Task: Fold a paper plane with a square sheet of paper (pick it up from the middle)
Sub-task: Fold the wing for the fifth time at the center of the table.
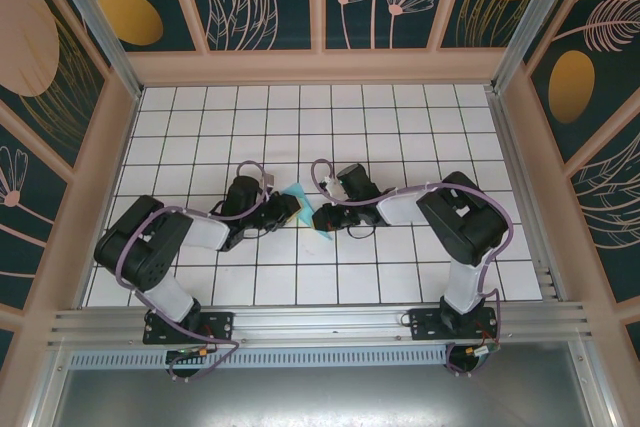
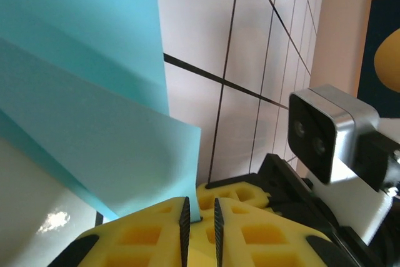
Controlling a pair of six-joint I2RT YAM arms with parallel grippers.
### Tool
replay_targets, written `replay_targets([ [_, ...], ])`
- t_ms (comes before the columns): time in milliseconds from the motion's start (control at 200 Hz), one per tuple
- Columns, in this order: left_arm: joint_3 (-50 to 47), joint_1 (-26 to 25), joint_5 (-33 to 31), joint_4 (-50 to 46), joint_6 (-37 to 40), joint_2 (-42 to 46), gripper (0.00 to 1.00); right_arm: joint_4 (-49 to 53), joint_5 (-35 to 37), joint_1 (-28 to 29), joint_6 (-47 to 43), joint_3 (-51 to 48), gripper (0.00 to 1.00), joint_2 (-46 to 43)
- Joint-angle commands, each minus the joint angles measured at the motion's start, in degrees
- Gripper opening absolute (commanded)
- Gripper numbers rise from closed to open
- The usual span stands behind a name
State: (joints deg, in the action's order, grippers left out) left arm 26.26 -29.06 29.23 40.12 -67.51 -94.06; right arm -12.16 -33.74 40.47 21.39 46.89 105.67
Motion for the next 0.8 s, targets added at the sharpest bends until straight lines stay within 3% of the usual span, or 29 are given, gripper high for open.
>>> replay_targets([
  [0,-0.82,-0.47,1.75,2.15,0.83,1.51,0.22,2.04,1.70,0.23,-0.34,0.74,0.07,2.46],
  [686,2.58,-1.82,0.25,-0.13,1.84,-7.42,0.18,3.17,1.39,0.23,-0.12,1.04,0.08,2.44],
  [796,2.79,-1.88,-0.09,-0.55,2.05,-7.80,0.18,2.78,-0.19,0.14,0.55,0.98,0.12,1.37],
])
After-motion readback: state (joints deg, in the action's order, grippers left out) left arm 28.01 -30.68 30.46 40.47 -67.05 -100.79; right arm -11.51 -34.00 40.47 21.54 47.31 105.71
